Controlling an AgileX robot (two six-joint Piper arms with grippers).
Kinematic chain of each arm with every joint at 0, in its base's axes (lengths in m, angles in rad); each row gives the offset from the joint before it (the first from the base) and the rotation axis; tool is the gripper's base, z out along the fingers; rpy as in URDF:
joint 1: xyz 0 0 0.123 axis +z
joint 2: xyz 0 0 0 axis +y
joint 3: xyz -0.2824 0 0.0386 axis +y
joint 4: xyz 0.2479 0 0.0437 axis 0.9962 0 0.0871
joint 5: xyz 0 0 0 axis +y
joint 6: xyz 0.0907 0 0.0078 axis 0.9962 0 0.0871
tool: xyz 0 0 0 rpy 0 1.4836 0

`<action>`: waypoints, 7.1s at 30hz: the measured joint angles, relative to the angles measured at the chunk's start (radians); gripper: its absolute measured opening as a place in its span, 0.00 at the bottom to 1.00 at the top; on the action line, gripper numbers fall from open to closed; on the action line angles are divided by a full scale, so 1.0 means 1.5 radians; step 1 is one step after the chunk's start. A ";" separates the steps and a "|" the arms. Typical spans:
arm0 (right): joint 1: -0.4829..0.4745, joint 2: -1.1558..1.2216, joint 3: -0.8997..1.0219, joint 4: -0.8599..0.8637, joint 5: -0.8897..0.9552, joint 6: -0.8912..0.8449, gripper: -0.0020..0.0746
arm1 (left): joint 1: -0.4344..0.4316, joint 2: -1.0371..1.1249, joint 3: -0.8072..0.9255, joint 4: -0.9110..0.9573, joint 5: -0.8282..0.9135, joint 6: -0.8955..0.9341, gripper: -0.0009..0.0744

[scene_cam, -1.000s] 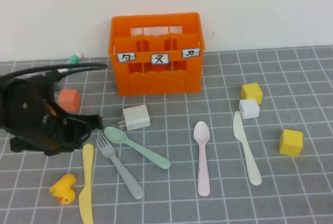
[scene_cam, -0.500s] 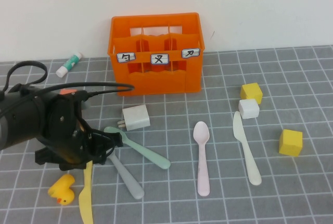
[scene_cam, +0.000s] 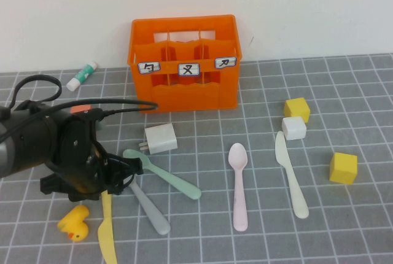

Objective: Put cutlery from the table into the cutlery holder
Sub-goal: Pick up the knife, then place the knife on the box, then pick up the fork

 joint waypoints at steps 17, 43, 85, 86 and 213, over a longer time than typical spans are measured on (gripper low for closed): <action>0.000 0.000 0.000 0.000 -0.002 0.000 0.02 | 0.000 -0.005 0.000 0.027 -0.014 0.011 0.18; 0.000 0.000 0.000 0.000 -0.002 -0.001 0.02 | 0.006 -0.322 0.004 0.232 -0.584 0.015 0.18; 0.000 0.000 0.000 0.000 -0.014 -0.001 0.02 | 0.012 -0.006 -0.057 0.187 -1.068 0.068 0.18; 0.000 0.000 0.000 0.000 -0.014 -0.001 0.02 | 0.012 0.011 -0.077 0.195 -1.071 0.062 0.18; 0.000 0.000 0.007 0.017 -0.029 -0.018 0.02 | 0.032 -0.050 -0.114 -0.223 0.228 1.389 0.01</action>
